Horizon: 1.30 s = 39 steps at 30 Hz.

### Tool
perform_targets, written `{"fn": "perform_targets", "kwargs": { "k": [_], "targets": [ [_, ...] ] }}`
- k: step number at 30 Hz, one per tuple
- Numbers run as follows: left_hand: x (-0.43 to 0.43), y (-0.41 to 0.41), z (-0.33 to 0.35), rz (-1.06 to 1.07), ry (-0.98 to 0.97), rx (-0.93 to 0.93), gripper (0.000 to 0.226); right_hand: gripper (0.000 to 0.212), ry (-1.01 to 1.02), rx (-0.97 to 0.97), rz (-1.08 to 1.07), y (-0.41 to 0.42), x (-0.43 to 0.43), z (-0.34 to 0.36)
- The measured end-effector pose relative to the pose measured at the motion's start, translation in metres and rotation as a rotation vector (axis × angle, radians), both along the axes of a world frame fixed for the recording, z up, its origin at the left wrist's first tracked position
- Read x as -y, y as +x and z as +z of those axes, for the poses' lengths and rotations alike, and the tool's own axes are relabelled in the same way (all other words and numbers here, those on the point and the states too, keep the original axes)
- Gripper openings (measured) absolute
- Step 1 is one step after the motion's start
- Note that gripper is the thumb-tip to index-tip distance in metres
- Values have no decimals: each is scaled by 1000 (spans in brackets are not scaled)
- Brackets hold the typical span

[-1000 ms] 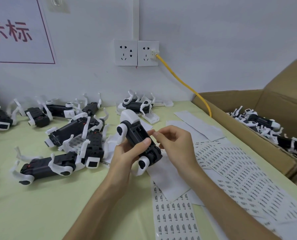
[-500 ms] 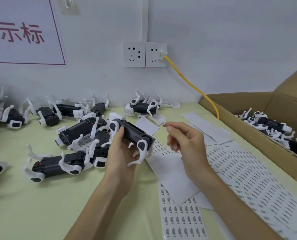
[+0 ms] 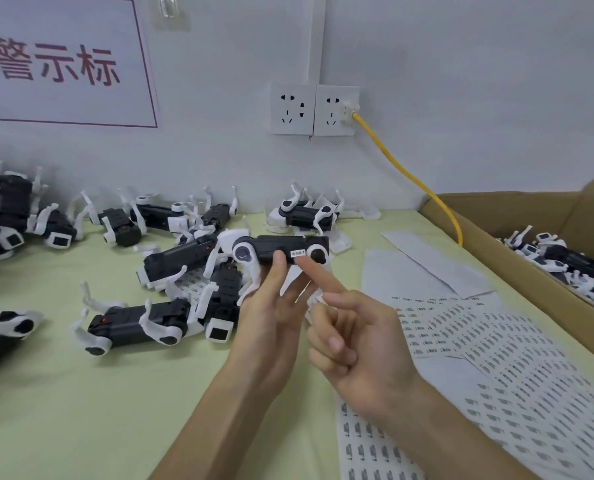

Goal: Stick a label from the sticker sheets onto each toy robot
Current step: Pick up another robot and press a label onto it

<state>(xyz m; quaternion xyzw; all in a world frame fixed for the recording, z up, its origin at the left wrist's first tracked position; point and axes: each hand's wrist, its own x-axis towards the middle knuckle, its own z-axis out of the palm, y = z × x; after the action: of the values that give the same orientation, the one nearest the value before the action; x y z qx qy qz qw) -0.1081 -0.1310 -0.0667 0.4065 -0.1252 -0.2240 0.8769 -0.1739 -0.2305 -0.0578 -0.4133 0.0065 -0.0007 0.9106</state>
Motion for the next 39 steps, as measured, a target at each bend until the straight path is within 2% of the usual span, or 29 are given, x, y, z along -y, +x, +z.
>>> {"fn": "perform_targets", "kwargs": {
  "k": [8,12,15,18,20,22,26,39],
  "targets": [
    [-1,-8,7,-39,36,-10,42,56,74,-35,4,1,-5,-6],
    [3,-7,6,19,20,-59,16,56,96,-38,3,1,-5,-5],
    [5,-6,5,94,14,-63,40,53,87,-28,8,1,-4,-4],
    [6,-7,6,142,46,-81,53,49,92,-28,5,1,-3,-4],
    [5,-7,6,153,61,-92,73,48,104,-35,-2,1,-3,-5],
    [4,-7,5,155,62,-97,78,49,126,-43,-6,2,-3,-6],
    [5,-4,0,143,52,-97,44,53,138,-41,2,2,-4,-7],
    [5,0,-2,137,50,-119,44,53,146,-72,4,3,-4,-9]
  ]
}}
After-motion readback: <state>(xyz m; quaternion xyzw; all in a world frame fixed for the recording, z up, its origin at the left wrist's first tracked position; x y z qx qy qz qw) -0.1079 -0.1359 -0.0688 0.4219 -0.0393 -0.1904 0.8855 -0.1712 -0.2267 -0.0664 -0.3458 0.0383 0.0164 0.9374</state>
